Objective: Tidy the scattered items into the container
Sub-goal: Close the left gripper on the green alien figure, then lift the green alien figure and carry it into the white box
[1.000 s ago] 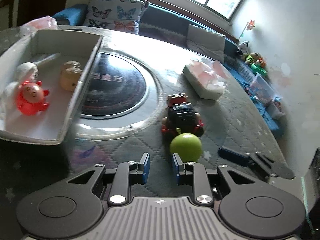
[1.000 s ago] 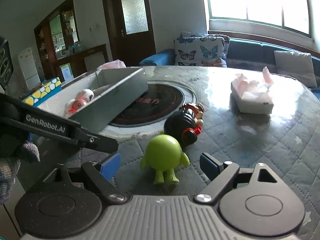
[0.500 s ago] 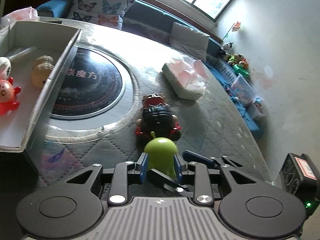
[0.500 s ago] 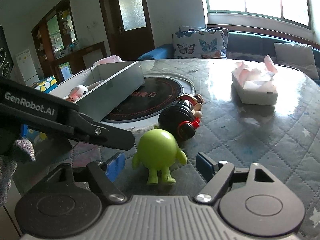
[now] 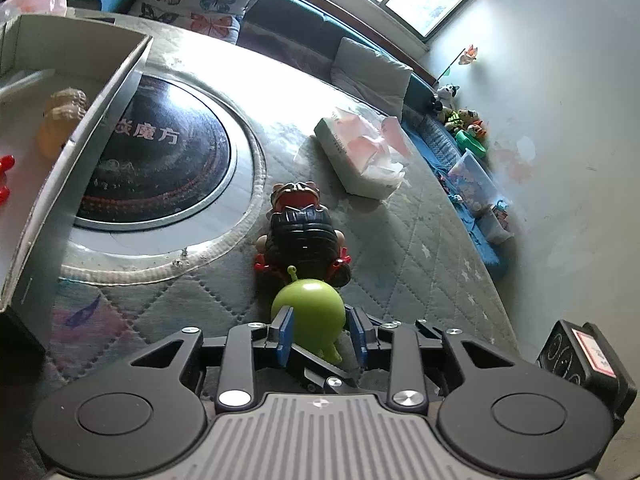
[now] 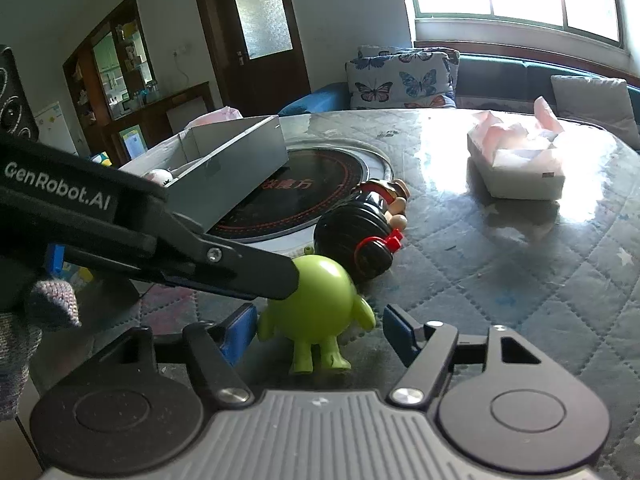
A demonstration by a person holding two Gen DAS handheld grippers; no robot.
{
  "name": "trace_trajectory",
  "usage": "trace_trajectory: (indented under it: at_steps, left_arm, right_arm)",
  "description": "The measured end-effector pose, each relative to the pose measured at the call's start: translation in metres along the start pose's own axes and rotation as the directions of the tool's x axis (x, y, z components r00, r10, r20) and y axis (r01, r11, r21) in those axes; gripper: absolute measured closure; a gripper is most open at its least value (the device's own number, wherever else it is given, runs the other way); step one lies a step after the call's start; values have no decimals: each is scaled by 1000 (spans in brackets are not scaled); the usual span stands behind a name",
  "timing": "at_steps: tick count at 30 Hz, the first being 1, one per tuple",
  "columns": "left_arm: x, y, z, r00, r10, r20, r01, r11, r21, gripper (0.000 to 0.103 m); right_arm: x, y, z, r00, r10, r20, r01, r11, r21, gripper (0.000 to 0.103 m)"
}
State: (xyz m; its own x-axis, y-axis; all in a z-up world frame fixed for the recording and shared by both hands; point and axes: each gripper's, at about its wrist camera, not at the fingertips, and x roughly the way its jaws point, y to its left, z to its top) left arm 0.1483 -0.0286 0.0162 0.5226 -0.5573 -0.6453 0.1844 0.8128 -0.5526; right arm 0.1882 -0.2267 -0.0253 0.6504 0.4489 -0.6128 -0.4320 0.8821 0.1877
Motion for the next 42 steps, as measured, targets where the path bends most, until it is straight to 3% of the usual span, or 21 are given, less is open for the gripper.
trace_trajectory:
  at_steps: [19, 36, 42]
  left_arm:
    - [13, 19, 8, 1000, -7, -20, 5, 993, -115, 62]
    - [20, 30, 9, 1000, -12, -14, 9, 988, -153, 52]
    - [27, 31, 7, 999, -25, -35, 19, 987, -157, 52]
  right_arm:
    - [5, 5, -1, 1000, -6, 5, 6, 1000, -16, 39]
    - [8, 9, -3, 999, 40, -4, -40, 999, -17, 47]
    - [6, 3, -1, 997, 71, 1, -71, 997, 35, 48]
